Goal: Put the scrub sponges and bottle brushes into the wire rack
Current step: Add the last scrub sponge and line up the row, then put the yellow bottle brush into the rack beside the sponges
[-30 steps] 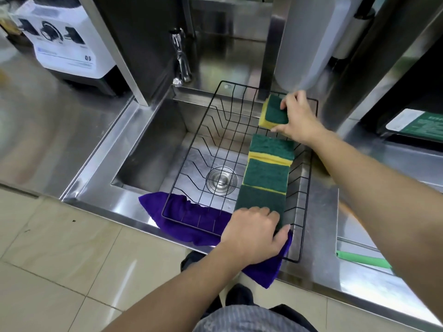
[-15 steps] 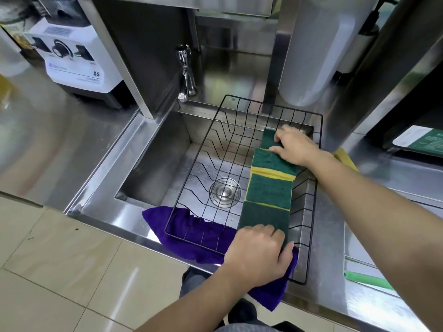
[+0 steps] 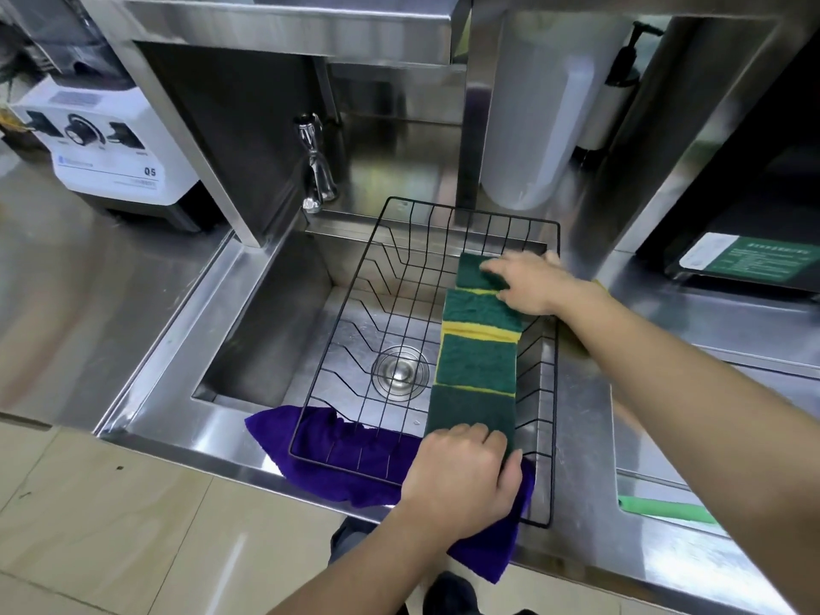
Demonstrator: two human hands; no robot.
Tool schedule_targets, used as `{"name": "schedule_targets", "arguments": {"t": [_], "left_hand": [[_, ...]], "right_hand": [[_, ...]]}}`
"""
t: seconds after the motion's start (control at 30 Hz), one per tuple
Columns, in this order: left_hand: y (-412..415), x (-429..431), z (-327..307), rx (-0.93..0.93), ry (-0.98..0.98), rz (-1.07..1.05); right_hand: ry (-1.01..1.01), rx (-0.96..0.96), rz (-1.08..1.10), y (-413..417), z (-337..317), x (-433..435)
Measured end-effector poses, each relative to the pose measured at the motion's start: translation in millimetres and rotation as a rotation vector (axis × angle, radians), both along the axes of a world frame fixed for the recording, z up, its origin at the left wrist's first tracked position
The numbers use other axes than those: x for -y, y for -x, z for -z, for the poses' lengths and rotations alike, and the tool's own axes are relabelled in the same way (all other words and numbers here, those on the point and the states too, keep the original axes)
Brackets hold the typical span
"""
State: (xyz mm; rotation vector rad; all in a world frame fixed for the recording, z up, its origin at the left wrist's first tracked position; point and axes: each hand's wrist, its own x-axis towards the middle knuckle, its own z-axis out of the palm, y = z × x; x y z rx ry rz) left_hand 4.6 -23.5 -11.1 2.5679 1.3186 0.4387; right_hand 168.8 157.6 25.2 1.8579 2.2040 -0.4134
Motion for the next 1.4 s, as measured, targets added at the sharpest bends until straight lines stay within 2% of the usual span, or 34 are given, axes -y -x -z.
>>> {"name": "schedule_targets", "arguments": {"t": [0.17, 0.27, 0.37, 0.53, 0.8, 0.87, 0.93, 1.03, 1.23, 1.3, 1.4], "left_hand": [[1.3, -0.7, 1.0, -0.002, -0.015, 0.022], [1.9, -0.8, 1.9, 0.009, -0.024, 0.013], [0.1, -1.9, 2.4, 0.019, -0.032, -0.003], [-9.1, 0.8, -1.7, 0.041, -0.014, -0.025], [-23.0, 8.6, 2.6, -0.005, 0.041, 0.042], [-23.0, 8.7, 1.6, -0.016, 0.065, 0.052], [-23.5, 8.6, 0.4, -0.024, 0.076, 0.04], [-23.9, 10.0, 0.0, -0.037, 0.079, 0.029], [-15.1, 4.4, -1.0, -0.028, 0.081, -0.045], [-6.6, -3.1, -2.6, -0.008, 0.092, -0.11], [8.5, -13.0, -6.9, 0.032, 0.089, -0.193]], "right_hand": [[-0.335, -0.249, 0.148, -17.3, -15.5, 18.9], [-0.466, -0.325, 0.295, -41.5, -19.9, 35.4], [-0.427, -0.376, 0.452, -71.0, -17.1, 58.6], [-0.229, -0.602, 0.689, -106.9, -6.5, 103.2], [0.004, -0.755, 0.801, -109.2, 19.9, 152.0], [0.046, -0.738, 0.815, -103.2, 27.4, 157.2], [0.027, -0.669, 0.813, -97.4, 30.4, 160.5], [-0.119, -0.608, 0.75, -92.7, 25.0, 161.7], [-0.321, -0.942, 0.838, -84.1, -6.1, 139.6], [-0.334, -1.069, 0.851, -75.3, -20.0, 127.3], [-0.335, -1.033, 0.737, -58.4, -39.2, 112.8]]}}
